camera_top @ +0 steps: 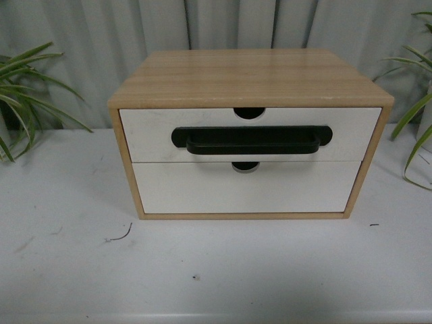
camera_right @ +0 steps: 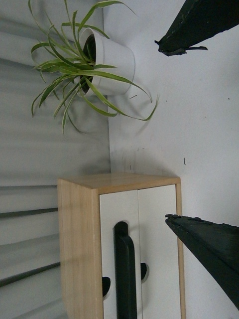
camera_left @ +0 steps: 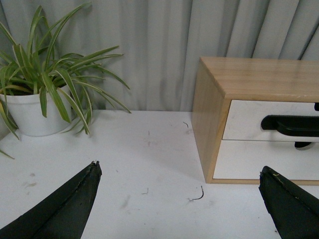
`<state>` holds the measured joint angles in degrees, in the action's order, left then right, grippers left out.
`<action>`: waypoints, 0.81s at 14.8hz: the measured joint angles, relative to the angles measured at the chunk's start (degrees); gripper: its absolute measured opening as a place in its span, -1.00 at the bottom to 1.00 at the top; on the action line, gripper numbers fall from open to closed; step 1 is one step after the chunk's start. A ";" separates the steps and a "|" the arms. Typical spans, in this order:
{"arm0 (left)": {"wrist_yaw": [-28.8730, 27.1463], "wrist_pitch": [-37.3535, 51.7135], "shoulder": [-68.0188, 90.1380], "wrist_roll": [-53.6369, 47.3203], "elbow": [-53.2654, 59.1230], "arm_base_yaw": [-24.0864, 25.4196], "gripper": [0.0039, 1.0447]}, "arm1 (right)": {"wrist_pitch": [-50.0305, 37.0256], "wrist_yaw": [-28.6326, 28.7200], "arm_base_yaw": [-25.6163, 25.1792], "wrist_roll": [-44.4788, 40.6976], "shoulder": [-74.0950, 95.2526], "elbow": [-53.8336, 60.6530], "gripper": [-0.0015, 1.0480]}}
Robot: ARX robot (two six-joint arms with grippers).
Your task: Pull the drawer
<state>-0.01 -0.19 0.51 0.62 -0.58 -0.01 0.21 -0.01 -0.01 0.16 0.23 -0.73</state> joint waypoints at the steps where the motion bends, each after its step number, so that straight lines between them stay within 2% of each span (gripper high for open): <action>1: 0.00 0.00 0.00 0.00 0.00 0.00 0.88 | 0.00 0.00 0.00 0.00 0.00 0.00 0.88; 12: 0.00 0.00 0.00 0.00 0.00 0.00 0.88 | 0.00 0.00 0.00 0.00 0.00 0.00 0.88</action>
<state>-0.01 -0.19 0.51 0.62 -0.58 -0.01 0.21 -0.01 -0.01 0.16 0.23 -0.73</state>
